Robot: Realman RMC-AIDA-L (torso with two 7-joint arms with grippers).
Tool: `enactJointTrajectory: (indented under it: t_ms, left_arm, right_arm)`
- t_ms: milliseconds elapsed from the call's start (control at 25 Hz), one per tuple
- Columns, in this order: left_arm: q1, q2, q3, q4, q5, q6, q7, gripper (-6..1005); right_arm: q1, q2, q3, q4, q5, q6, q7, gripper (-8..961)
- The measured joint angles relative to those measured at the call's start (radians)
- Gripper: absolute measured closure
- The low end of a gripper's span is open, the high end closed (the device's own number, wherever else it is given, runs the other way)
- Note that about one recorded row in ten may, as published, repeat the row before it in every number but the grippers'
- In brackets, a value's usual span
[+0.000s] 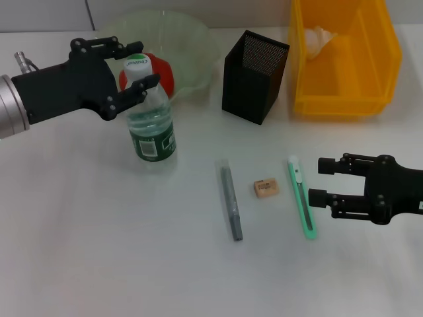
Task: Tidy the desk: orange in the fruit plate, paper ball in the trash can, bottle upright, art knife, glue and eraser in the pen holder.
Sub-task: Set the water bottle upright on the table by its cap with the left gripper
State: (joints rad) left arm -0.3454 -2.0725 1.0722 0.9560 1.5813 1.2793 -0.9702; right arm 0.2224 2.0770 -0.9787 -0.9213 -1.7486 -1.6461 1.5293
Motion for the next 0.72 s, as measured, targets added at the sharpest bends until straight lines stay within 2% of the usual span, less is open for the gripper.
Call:
enactJointTrajectory:
  t_ms: [240, 440, 720]
  left_arm:
    - [-0.011, 0.001, -0.003, -0.063, -0.072, -0.006, 0.085, 402]
    - [-0.006, -0.003, 0.005, -0.083, -0.130, -0.022, 0.089, 395]
    - [-0.007, -0.004, 0.016, -0.101, -0.144, -0.039, 0.081, 385]
  right_arm:
    - [0.000, 0.000, -0.004, 0.001, 0.000, 0.000, 0.000, 222]
    - [0.003, 0.000, -0.001, 0.001, -0.013, 0.002, 0.000, 222]
    - [0.005, 0.000, 0.000, 0.002, -0.014, 0.001, 0.000, 222]
